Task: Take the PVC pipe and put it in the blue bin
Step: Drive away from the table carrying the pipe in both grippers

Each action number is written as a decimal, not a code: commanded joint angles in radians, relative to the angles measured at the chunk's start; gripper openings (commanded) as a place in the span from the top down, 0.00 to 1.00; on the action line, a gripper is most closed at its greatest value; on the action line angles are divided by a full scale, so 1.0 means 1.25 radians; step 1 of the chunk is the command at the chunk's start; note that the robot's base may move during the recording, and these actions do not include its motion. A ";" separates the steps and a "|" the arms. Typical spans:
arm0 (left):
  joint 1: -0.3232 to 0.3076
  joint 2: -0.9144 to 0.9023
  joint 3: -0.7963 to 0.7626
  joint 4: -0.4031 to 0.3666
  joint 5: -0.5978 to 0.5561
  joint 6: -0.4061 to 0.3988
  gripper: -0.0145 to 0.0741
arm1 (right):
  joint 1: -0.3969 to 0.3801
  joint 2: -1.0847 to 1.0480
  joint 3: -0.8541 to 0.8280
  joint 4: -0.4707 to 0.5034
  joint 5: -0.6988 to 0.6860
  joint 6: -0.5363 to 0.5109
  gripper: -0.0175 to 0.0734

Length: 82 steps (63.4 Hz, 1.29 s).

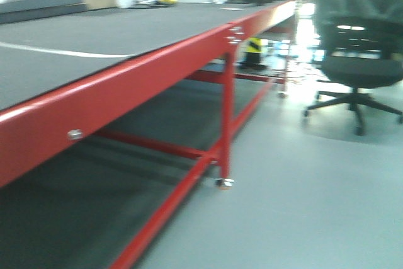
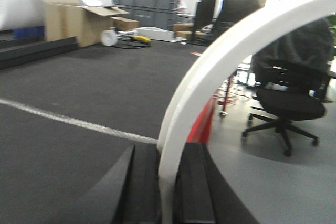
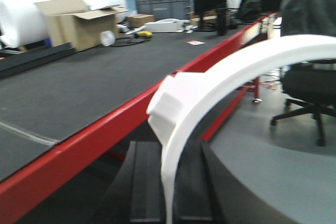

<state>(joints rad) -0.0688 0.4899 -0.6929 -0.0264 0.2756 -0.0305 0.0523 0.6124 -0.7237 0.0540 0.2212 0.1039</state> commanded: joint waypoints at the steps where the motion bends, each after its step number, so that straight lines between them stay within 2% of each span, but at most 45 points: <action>1: -0.006 -0.006 0.000 -0.004 -0.025 -0.003 0.96 | 0.000 -0.006 0.003 -0.005 -0.023 -0.001 0.99; 82: -0.006 -0.006 0.000 -0.004 -0.025 -0.003 0.96 | 0.000 -0.006 0.003 -0.005 -0.023 -0.001 0.99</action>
<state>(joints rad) -0.0688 0.4899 -0.6929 -0.0264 0.2739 -0.0305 0.0523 0.6124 -0.7237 0.0540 0.2212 0.1039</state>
